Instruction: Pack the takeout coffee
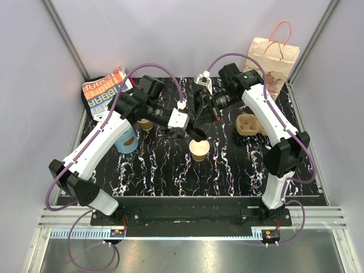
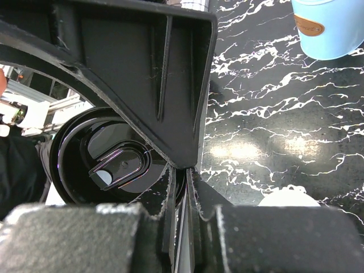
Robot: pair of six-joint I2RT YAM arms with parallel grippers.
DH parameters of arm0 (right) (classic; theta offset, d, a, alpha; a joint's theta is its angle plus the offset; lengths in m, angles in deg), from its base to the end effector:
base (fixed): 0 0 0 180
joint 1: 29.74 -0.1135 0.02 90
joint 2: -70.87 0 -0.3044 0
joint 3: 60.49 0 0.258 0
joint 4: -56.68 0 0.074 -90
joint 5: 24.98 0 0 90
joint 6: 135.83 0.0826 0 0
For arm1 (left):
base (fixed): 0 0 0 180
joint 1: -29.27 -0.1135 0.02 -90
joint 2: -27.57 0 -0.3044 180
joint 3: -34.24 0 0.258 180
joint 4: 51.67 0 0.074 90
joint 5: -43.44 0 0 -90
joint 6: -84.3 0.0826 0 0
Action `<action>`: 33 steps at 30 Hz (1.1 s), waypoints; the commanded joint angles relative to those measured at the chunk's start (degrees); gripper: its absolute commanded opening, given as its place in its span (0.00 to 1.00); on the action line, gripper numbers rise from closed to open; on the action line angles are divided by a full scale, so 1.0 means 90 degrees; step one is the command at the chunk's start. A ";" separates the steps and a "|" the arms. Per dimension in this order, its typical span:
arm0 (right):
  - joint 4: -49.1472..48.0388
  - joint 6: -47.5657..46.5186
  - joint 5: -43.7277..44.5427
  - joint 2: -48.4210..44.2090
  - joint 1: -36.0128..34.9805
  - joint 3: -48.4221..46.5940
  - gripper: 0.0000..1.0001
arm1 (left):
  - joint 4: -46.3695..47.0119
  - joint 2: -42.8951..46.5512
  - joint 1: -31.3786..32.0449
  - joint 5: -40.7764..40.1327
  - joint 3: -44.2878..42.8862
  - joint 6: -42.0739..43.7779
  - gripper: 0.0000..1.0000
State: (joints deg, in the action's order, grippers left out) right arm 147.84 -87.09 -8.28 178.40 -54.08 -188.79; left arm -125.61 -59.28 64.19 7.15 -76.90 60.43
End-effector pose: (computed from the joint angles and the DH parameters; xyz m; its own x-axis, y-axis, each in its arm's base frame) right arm 0.3188 0.2311 0.4032 -0.3739 -0.3771 -0.8473 -0.8752 -0.1588 0.4569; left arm 0.2226 -0.2366 0.4299 0.4483 0.3471 -0.8237 0.8817 -0.3234 0.3435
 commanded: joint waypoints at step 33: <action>0.1766 0.0052 -0.0167 0.0103 -0.0089 -0.0227 0.18 | 0.0120 0.0011 0.0232 0.0409 -0.0122 -0.0404 0.15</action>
State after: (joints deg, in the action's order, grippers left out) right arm 149.94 -86.72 -9.04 178.68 -54.39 -188.02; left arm -123.42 -60.04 64.87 5.95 -77.86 57.24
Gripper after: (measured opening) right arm 0.120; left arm 0.317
